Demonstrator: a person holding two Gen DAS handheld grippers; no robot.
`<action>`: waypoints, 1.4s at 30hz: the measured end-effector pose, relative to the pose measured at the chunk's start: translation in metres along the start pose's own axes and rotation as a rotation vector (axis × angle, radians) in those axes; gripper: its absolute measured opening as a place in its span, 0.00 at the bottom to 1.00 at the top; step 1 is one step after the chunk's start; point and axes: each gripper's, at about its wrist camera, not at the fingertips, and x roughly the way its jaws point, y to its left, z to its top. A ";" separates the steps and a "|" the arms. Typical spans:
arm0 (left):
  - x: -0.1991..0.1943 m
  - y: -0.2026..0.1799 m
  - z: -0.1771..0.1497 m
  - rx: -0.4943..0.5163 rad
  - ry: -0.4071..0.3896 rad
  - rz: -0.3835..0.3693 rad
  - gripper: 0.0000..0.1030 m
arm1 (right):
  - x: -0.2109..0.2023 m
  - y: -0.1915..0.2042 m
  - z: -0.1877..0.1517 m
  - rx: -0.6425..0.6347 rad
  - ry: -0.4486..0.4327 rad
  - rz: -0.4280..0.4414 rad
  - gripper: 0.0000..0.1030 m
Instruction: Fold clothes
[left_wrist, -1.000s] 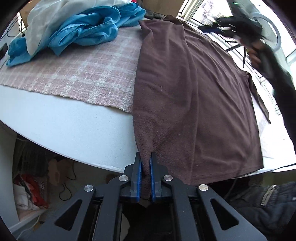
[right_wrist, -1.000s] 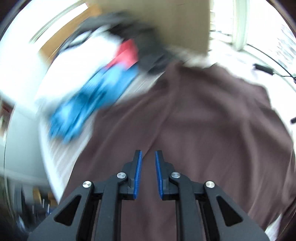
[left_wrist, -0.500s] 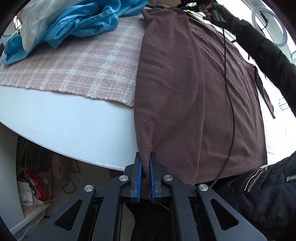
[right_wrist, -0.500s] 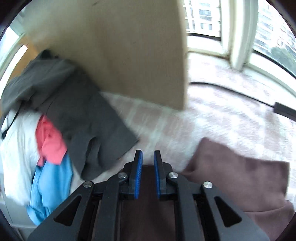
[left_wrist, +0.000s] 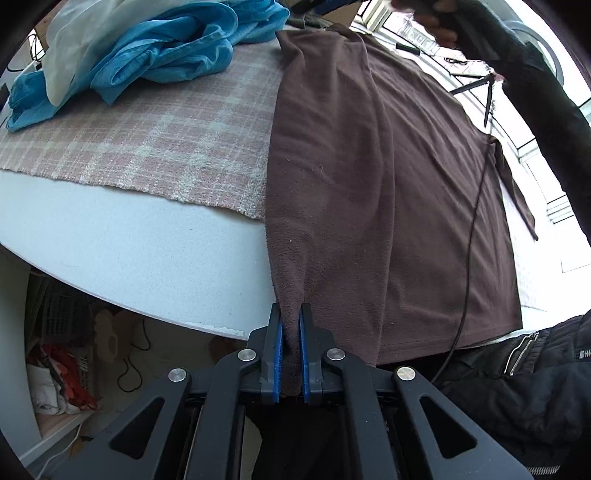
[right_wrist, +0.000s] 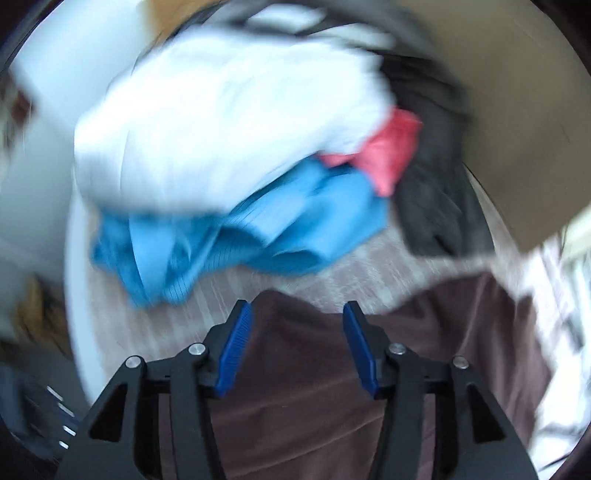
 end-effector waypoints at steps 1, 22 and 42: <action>0.000 0.000 -0.001 0.001 -0.004 0.000 0.07 | 0.006 0.004 0.003 -0.033 0.018 -0.024 0.50; -0.006 -0.022 -0.021 0.059 -0.066 -0.003 0.05 | 0.002 0.003 0.003 -0.062 0.026 -0.042 0.10; -0.028 -0.096 -0.023 0.305 -0.027 -0.082 0.09 | -0.054 -0.095 -0.174 0.260 -0.002 -0.197 0.11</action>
